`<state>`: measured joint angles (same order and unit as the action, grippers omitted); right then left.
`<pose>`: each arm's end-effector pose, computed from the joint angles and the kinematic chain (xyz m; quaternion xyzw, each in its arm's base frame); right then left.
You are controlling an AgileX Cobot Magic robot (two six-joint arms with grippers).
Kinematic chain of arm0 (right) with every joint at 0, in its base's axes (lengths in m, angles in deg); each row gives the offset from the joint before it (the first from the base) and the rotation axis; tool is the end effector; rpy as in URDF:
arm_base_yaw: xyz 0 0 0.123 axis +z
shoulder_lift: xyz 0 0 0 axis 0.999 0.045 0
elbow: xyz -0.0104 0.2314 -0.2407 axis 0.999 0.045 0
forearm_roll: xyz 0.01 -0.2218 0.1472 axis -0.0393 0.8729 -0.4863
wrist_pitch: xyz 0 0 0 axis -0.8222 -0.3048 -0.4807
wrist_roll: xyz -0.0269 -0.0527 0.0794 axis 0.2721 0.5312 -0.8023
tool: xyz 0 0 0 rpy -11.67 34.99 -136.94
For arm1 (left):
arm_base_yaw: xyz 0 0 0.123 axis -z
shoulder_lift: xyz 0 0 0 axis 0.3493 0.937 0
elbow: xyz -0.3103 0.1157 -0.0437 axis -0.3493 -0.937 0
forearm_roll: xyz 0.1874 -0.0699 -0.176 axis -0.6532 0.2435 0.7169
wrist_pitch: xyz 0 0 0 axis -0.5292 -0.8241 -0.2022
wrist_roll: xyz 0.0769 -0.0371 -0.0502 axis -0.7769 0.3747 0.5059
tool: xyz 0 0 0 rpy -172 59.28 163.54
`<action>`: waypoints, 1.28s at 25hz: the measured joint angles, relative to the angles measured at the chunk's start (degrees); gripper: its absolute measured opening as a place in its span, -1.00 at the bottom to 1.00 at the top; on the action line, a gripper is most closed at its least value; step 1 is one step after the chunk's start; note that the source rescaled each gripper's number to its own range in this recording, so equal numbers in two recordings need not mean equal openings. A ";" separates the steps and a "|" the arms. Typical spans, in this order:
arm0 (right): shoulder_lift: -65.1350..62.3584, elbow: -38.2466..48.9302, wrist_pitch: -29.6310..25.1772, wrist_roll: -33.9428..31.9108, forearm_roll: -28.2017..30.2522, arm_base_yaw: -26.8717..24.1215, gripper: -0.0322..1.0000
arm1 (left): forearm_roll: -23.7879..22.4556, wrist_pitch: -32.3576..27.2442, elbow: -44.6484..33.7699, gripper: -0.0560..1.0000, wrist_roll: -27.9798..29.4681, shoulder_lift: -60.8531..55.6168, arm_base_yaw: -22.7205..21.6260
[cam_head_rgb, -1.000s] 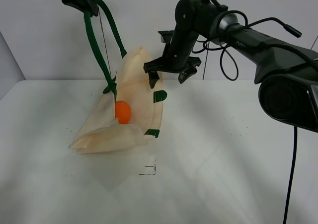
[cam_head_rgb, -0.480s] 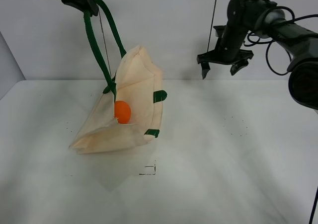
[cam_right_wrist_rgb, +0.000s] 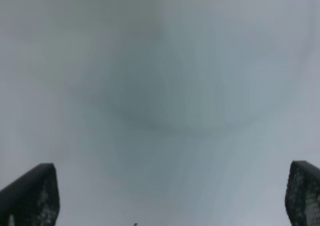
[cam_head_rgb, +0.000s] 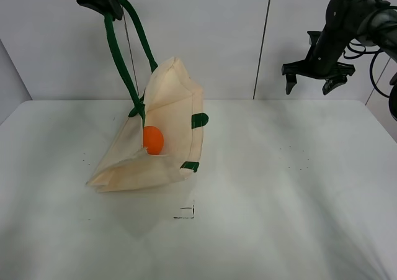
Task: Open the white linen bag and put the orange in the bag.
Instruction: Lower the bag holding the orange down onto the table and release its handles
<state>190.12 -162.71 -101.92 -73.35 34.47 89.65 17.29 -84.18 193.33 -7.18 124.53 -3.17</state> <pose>0.5723 0.0205 0.2561 0.0100 0.9811 0.0004 0.1935 0.4370 -0.1367 0.4730 0.0498 0.9233 -0.0969 0.3684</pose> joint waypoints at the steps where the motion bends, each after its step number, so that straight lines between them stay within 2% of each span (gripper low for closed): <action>1: -0.22 0.07 0.00 0.04 -0.30 0.00 1.00 | 0.00 0.00 0.00 -0.89 0.00 0.00 0.00; 6: -5.99 7.70 0.06 0.04 -0.69 0.11 1.00 | 0.00 0.00 0.00 -0.89 0.00 0.00 0.00; 13: -26.42 33.76 0.18 0.70 -0.74 0.27 1.00 | 0.00 0.00 0.00 -0.89 0.00 0.00 0.00; 18: -45.44 55.18 0.13 0.94 -0.74 0.27 1.00 | 0.00 0.00 0.00 -0.89 0.00 0.00 0.00; 26: -77.76 83.57 0.10 0.94 -0.74 0.27 1.00 | 0.00 0.00 0.00 -0.89 0.00 0.00 0.00; 32: -102.95 98.86 6.22 1.15 -0.49 0.27 1.00 | 0.00 0.00 0.00 -0.89 0.00 0.00 0.00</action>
<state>87.17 -63.85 -95.70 -72.20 33.98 89.92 17.29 -84.18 193.33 -7.18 124.53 -3.17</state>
